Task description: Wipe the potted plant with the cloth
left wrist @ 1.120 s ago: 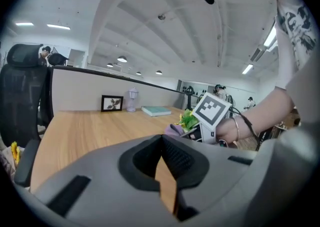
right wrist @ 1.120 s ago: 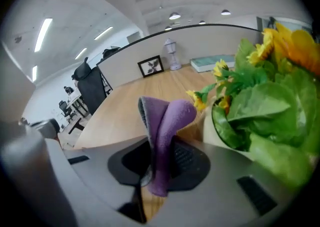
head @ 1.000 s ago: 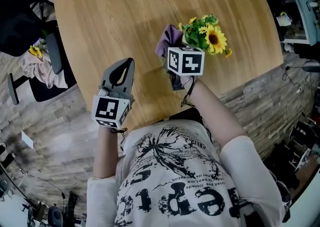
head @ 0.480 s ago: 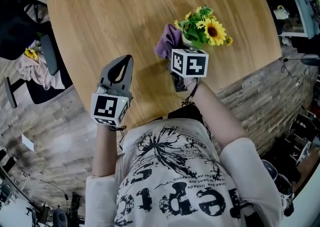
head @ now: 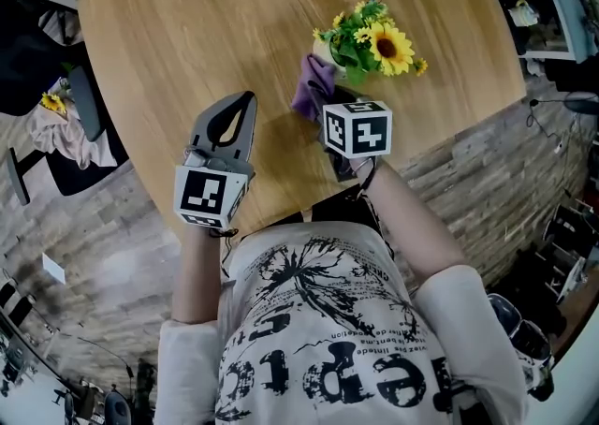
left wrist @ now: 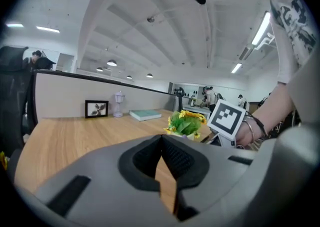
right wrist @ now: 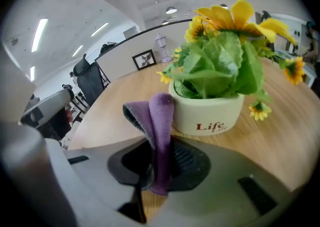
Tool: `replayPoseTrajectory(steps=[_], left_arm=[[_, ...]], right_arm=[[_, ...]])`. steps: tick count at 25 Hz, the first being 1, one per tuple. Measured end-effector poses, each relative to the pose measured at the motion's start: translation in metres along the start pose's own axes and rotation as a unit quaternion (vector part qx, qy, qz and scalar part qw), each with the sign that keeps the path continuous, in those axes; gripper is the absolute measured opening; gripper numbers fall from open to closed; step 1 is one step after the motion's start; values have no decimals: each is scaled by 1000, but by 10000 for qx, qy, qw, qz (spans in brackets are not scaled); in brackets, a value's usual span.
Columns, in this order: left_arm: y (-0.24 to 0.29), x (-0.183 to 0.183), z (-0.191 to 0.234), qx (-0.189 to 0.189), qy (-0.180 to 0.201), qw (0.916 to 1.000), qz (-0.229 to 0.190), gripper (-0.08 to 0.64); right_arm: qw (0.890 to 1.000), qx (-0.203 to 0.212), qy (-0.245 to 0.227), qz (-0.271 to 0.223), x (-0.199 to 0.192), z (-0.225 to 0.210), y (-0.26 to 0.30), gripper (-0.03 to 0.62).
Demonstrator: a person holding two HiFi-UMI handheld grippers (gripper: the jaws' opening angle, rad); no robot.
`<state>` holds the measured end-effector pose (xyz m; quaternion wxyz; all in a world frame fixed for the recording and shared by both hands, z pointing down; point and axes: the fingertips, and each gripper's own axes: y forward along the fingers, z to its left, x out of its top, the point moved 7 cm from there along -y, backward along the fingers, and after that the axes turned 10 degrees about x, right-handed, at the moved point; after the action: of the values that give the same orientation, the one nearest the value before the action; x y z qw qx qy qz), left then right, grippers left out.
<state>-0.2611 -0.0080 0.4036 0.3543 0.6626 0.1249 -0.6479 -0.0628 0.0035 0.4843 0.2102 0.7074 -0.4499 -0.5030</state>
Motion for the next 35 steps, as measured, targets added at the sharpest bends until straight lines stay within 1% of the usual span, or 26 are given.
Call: replayPoseTrajectory(steps=[4, 10, 14, 16, 19, 22, 23, 24, 26, 27, 29, 30, 34, 35], left_arm=[[1, 1, -10, -82, 47, 9999, -57, 3], [10, -7, -23, -129, -5, 9999, 90, 3], [19, -9, -33, -265, -16, 9996, 128, 3], [25, -7, -39, -352, -6, 9993, 135, 3], [33, -7, -47, -434, 47, 9989, 170, 3], [42, -9, -54, -498, 29, 9984, 253, 3], [46, -10, -57, -550, -21, 9981, 294, 17], [51, -13, -60, -627, -87, 9974, 350, 50], [62, -20, -66, -801, -197, 9954, 484, 145], [68, -24, -68, -874, -205, 9945, 543, 191], [82, -31, -72, -990, -131, 9931, 612, 311], [89, -33, -72, -1041, -84, 9926, 622, 353], [115, -39, -74, -1241, -18, 9907, 557, 500], [121, -40, -74, -1287, 9, 9902, 544, 523]], right_arm=[[9999, 41, -104, 76, -12, -4, -8, 80], [9994, -17, -282, 189, -27, -12, -22, 80], [9993, -52, -248, 281, -37, -21, -33, 80], [9991, -132, -225, 340, -41, -30, -41, 80], [9988, -290, -21, 404, -46, -44, -56, 78], [9981, -551, 86, 275, -45, -61, -74, 78], [9976, -666, 63, 183, -42, -67, -80, 78], [9968, -793, 29, 85, -39, -75, -85, 78], [9944, -1053, -33, -88, -32, -90, -95, 78], [9930, -1166, -58, -154, -28, -98, -98, 78], [9907, -1331, -115, -246, -20, -113, -103, 78], [9899, -1385, -147, -280, -16, -120, -105, 78], [9868, -1548, -274, -393, 3, -144, -108, 78], [9860, -1585, -300, -413, 7, -150, -108, 78]])
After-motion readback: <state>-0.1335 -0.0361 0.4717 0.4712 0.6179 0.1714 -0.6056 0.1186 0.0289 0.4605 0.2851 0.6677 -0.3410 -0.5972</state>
